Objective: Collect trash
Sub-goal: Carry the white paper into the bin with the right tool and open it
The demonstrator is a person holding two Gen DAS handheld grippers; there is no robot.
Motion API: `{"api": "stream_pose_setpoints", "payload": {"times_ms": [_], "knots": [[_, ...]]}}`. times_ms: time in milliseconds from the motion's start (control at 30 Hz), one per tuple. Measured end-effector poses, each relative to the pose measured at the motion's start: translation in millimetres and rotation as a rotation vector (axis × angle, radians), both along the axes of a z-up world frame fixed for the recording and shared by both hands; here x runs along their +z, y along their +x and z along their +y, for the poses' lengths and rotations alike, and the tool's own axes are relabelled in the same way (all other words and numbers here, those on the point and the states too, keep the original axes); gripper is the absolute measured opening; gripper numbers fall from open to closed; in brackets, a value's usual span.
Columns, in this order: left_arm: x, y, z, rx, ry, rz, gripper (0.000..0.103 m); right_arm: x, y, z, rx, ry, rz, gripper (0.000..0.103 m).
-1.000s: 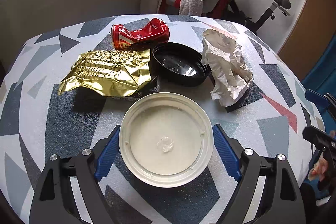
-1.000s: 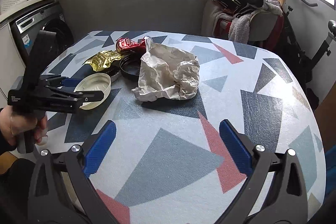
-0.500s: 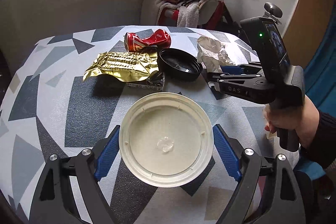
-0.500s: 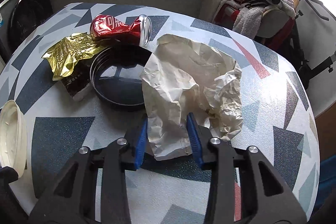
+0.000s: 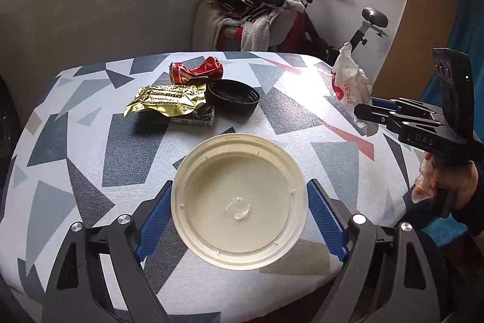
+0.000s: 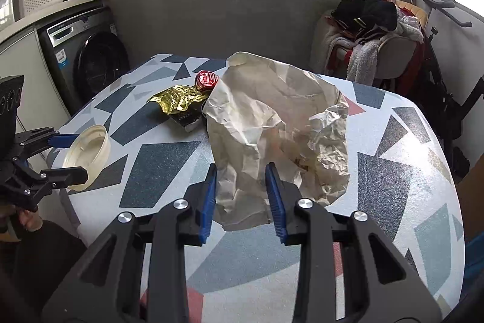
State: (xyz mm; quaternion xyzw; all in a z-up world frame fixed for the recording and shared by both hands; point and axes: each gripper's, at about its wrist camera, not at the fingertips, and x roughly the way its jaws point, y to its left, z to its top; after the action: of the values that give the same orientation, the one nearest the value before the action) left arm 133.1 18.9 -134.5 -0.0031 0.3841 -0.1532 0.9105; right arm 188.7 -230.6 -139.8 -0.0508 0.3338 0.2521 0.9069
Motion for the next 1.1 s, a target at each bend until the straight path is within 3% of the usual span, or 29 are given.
{"api": "stream_pose_setpoints", "payload": {"times_ms": [267, 567, 1100], "knots": [[14, -59, -9, -0.025, 0.0, -0.012, 0.084, 3, -87, -3, 0.106, -0.037, -0.038, 0.034], [23, -108, -14, -0.031, -0.003, -0.027, 0.084, -10, -146, 8, 0.214, -0.074, 0.002, 0.034], [23, -135, 0, -0.009, -0.014, -0.036, 0.084, -61, -223, 64, 0.598, -0.215, 0.195, 0.035]]}}
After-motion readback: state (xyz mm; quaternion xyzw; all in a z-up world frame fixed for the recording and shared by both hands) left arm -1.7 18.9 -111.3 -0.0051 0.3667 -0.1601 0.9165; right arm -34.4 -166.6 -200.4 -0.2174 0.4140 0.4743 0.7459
